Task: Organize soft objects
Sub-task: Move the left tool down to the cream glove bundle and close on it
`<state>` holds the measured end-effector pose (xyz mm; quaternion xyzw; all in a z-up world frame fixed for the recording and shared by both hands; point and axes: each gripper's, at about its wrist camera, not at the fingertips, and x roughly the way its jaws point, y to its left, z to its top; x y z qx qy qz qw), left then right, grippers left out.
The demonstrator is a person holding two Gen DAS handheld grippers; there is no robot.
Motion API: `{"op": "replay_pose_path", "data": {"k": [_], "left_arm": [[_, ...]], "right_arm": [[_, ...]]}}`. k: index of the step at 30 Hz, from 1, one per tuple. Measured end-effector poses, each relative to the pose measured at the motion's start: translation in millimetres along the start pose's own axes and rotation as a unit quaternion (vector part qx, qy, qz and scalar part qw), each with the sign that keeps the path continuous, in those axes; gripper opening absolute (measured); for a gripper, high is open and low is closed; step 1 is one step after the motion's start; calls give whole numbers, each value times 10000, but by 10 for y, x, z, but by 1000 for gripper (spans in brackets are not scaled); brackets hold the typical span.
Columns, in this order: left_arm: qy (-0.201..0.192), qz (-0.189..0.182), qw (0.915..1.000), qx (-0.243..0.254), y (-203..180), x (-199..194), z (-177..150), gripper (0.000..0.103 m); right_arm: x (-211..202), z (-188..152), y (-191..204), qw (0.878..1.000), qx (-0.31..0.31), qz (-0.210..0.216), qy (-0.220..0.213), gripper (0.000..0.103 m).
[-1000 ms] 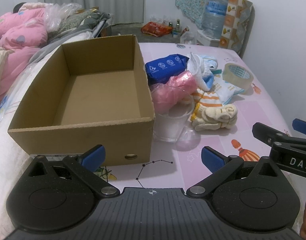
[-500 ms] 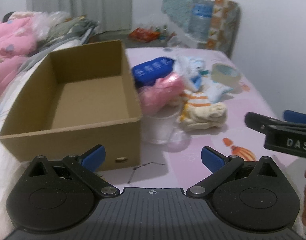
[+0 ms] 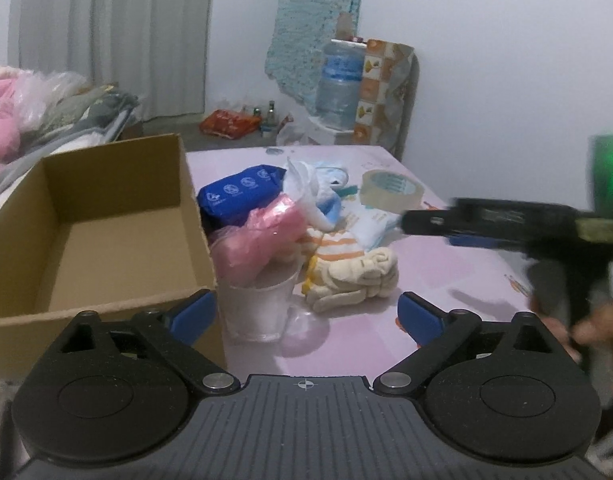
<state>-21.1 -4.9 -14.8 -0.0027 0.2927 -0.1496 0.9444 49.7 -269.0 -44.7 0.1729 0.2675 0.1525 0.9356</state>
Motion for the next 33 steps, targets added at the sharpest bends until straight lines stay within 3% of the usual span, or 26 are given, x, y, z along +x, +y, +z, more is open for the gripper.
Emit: {"op": "replay_pose_path", "data": {"k": [3,9,12,19,22,28,31,33], "left_arm": [[34,-101,9999,104,-33,37,12,78],[402,-400,9983,128,-78,153,7,60],[568,-637,9963,40,-85,205,-14,57],[1020,-1078,9888,-175,-108,385,-54,56],[1325,-1215,9834,-254,-125,501,-81,56],[1852,-1465,9698,-616,-99,796,-107,57],[2141,-1680,9584,-854,-75,994,-121,59],[2243,-1616,9565,-936,-60,1072,-135,65]], "right_arm": [[272,59,-84,9999,-25,61,138,32],[631,34,-166,9987,-124,30,494,27],[578,-33,-216,9965,112,310,763,25],[320,-209,-269,9826,566,1008,1457,25],[257,-97,-290,9869,512,1007,1156,26],[652,-6,-370,9870,554,1033,1097,26],[860,-76,-407,9813,651,1090,1447,26],[867,-152,-417,9772,692,1152,1646,25]]}}
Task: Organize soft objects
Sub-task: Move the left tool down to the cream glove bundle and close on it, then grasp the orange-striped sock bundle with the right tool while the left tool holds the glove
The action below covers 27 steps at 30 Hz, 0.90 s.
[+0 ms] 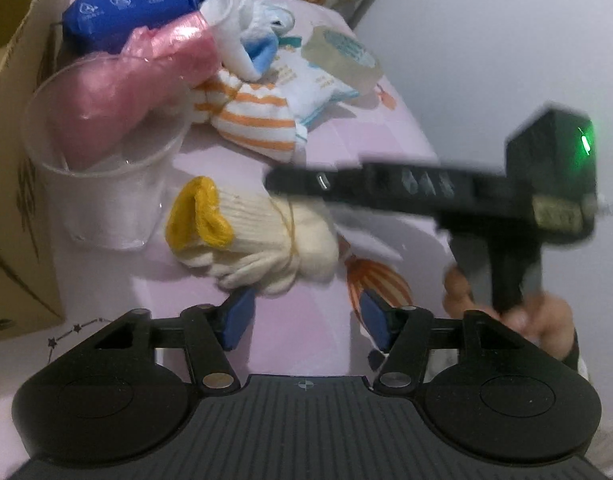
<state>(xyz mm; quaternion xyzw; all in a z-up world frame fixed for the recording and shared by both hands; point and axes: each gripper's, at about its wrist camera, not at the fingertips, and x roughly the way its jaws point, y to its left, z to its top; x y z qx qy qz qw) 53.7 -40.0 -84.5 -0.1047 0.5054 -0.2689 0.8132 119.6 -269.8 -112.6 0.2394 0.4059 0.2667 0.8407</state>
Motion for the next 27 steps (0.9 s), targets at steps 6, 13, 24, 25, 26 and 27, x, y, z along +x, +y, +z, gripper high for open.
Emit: {"op": "replay_pose_path", "data": {"k": [6,13,24,25,26,27], "left_arm": [[-115,41,9999,-11,23,-34,3,78],[-87,305,9994,146,-22,-20,18,85],[-253,979,9949,-36,-94,126,160,77],[-303,1034,9942,-39,-97,126,159,69],[-344,1127,9930,-14,-107,124,157,65],[-375,1224,9918,36,-119,126,150,60]], "right_arm": [[-218,-237,-45,9991,207,267,254,25],[-325,-340,-196,9919,773,838,564,25],[-730,18,-422,9914,903,-49,-944,43],[-678,62,-426,9903,921,-142,-1030,47],[-623,110,-437,9896,901,-215,-1099,48],[-567,157,-451,9892,877,-304,-1138,48]]}}
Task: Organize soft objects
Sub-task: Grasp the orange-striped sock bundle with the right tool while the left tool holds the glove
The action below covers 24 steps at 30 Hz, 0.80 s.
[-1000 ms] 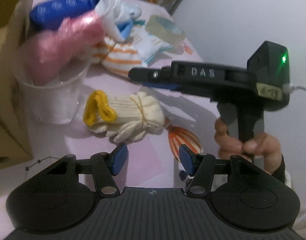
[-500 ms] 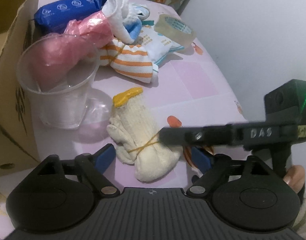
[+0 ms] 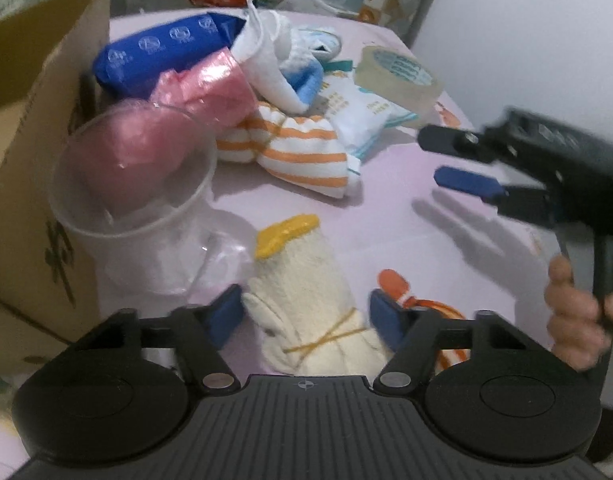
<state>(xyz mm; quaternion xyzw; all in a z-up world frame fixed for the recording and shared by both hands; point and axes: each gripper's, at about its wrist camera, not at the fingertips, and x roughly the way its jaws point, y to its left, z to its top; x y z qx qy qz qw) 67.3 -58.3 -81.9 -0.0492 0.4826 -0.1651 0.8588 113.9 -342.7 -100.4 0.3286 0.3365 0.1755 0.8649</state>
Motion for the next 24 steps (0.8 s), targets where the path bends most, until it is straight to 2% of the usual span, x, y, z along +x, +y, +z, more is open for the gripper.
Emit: {"op": "replay_pose_path", "data": {"k": [2,5,8,10,12,14,17,18,20,24], "left_arm": [[-58,159,9998,132,-13,-4,-5,55],[-80,82,9999,53,34,-7,-1,52],[-66,61,10000,34,56,-40,-30,51],[-61,55,9999,68,64,-66,-56,51],[-52,37,10000,65,80,-69,-65,51],[-51,19,10000,49,93,-71,-71,51],[-58,19,10000,36,92,-66,-66,51],[-58,22,10000,29,89,-59,-63,51],[-59,18,10000,11,88,-36,-47,51],[-87,1,10000,19,101,-50,-70,51]], "right_arm": [[121,40,-7,10000,-16,-80,35,49],[291,31,105,9996,-124,129,234,49],[387,5,327,9968,-708,90,365,49],[456,-7,505,9901,-1316,16,479,49],[533,-24,699,9773,-2045,-121,542,52],[683,-45,887,9576,-2791,-312,646,52],[942,-83,1038,9299,-3530,-518,894,52],[989,-95,1036,9274,-3562,-513,1015,52],[1054,-92,1015,9311,-3362,-237,1393,35],[858,-134,933,9409,-3007,-268,1533,30]]}}
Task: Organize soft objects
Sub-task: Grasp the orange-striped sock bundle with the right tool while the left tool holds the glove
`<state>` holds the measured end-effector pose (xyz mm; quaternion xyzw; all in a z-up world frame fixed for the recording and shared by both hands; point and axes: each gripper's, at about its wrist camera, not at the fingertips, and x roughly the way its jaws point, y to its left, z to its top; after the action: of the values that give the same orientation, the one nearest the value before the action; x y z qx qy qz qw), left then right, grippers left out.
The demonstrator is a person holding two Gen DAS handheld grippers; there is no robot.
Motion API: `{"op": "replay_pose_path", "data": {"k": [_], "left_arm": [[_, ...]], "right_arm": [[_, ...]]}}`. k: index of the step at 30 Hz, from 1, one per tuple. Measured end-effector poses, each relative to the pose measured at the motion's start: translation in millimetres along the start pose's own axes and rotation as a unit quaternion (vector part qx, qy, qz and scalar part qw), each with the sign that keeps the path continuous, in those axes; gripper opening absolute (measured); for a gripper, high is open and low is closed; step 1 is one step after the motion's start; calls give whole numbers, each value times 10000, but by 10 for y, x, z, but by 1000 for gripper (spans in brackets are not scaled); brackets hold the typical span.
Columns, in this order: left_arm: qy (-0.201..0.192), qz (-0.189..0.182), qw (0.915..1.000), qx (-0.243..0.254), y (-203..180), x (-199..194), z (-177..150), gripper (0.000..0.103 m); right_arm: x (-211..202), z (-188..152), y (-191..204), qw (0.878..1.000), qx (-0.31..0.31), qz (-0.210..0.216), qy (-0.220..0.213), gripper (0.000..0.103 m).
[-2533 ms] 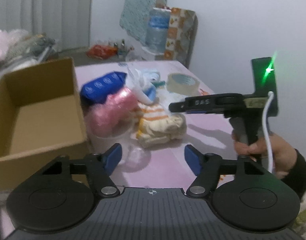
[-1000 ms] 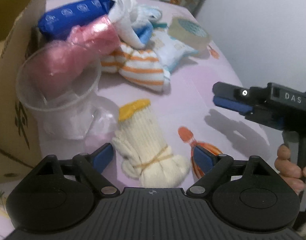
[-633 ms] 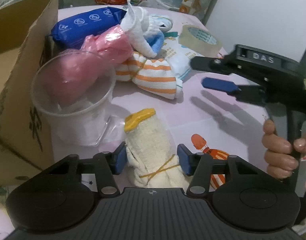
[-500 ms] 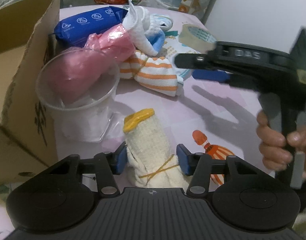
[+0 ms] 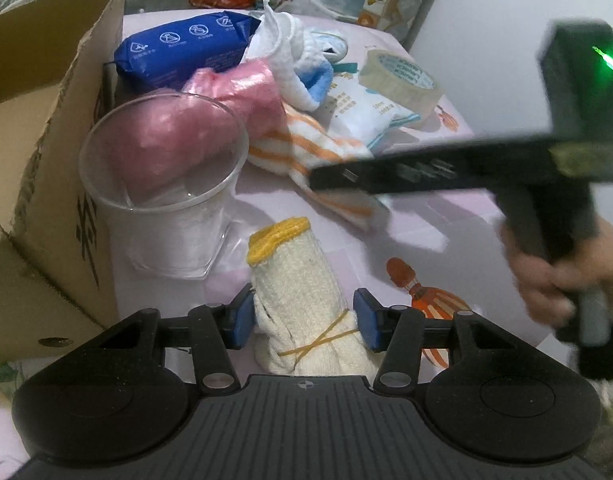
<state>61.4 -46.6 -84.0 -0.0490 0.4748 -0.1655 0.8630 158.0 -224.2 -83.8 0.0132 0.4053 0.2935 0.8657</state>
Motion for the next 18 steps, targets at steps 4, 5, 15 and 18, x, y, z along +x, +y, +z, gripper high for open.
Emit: {"op": "replay_pose_path", "data": {"k": [4,5,15,18], "left_arm": [[-14,-1,10000,52,-1,-6,-9,52],[-15,-5,10000,50,1,-7,-10,52],[72,-173,9998,-113,70,-56,-11,68],[37,-114,9999,-124,80,-68,-13,60]], "right_arm": [[-299,-283,-144,9964,801,205,191,28],[-361,-353,-187,9937,1040,302,273,28],[-507,-437,-388,9785,1925,723,145,47],[-371,-403,-382,9792,1893,705,189,48]]}}
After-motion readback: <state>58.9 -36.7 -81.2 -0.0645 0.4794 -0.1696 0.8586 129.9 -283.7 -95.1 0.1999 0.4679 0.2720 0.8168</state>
